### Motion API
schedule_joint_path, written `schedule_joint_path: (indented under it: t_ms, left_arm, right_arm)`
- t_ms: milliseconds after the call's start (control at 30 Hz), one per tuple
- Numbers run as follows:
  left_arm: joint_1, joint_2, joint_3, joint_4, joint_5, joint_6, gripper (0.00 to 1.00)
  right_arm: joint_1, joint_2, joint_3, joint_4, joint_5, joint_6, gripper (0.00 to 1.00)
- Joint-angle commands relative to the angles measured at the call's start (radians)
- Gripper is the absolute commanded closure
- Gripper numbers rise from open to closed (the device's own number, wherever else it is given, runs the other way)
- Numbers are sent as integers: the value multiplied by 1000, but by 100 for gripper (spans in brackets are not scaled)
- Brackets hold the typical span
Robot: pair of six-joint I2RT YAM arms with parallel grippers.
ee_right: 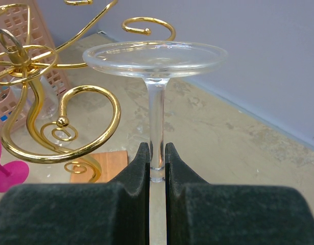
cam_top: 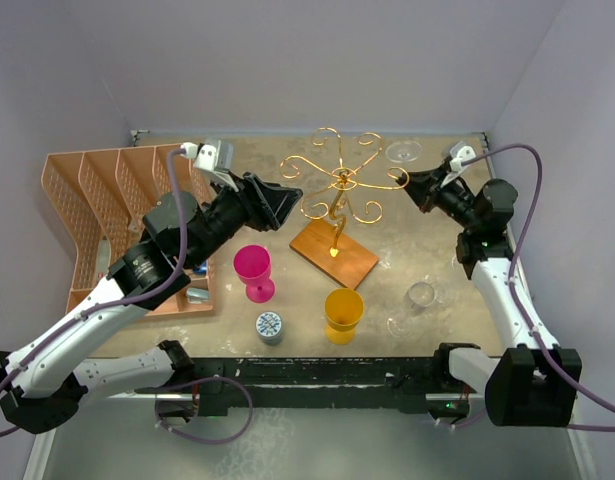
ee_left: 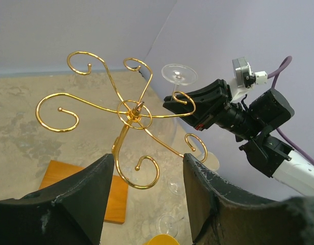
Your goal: Place the wine glass upside down on the wine glass rack
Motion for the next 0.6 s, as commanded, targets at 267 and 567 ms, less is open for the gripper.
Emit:
schedule_joint_path:
  t_ms: [267, 567]
  left_arm:
    - [-3, 3, 31, 23, -7, -5, 46]
    - [-3, 15, 45, 17, -7, -1, 46]
  right_arm:
    - [-11, 23, -12, 215, -129, 16, 100]
    - [-11, 79, 22, 313, -209, 78, 100]
